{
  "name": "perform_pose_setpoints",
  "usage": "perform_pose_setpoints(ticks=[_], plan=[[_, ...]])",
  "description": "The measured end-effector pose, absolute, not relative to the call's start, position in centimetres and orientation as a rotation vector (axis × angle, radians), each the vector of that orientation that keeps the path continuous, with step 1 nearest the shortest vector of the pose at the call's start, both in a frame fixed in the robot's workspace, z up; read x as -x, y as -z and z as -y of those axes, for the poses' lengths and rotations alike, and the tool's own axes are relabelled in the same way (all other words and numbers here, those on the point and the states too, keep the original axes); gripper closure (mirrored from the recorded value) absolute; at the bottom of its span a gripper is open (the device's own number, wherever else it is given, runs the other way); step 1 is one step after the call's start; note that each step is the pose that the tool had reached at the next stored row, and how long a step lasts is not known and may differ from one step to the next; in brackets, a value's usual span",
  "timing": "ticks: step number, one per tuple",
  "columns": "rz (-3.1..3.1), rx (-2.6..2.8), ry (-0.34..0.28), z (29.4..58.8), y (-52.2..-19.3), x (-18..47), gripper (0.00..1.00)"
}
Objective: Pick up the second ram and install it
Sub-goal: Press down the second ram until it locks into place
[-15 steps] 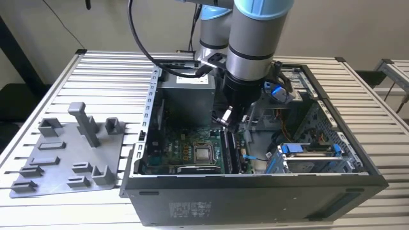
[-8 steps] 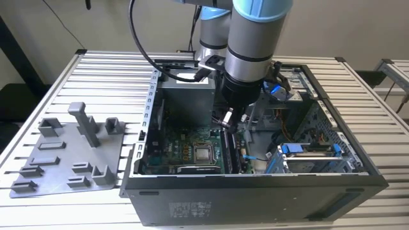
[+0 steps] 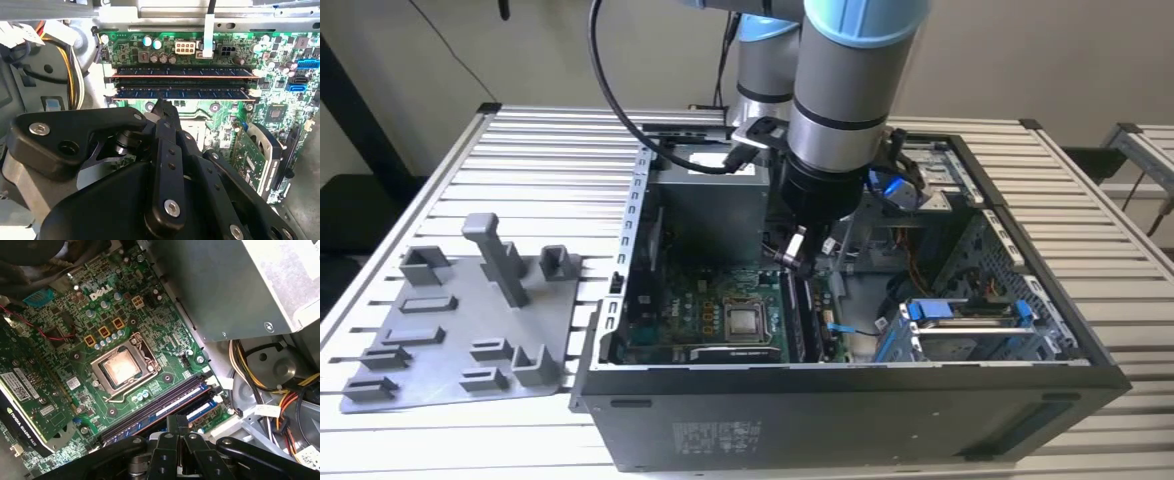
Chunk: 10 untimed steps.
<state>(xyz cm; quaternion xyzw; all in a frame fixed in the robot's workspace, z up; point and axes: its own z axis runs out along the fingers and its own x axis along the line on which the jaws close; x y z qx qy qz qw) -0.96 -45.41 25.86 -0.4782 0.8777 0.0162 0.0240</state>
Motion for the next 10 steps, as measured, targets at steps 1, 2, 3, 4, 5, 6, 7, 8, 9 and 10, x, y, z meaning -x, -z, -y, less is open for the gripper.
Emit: perform_pose_setpoints(ticks=[1, 2, 3, 4, 5, 6, 7, 8, 9, 10], plan=[[-2.715, 1.482, -0.050, 45.41, -25.85, 0.97, 0.89], [-2.712, 1.486, -0.051, 45.40, -25.79, 0.98, 0.89], [-2.709, 1.492, -0.051, 45.40, -25.72, 1.00, 0.89], [-2.705, 1.498, -0.050, 45.40, -25.65, 1.02, 0.89], [-2.700, 1.507, -0.050, 45.40, -25.59, 1.04, 0.89], [-2.693, 1.521, -0.051, 45.41, -25.52, 1.05, 0.89], [-2.684, 1.537, -0.051, 45.41, -25.46, 1.07, 0.89], [-2.676, 1.552, -0.051, 45.41, -25.36, 1.08, 0.89], [-2.668, 1.565, -0.052, 45.41, -25.19, 1.10, 0.89], [-2.661, 1.577, -0.052, 45.40, -25.02, 1.11, 0.89]])
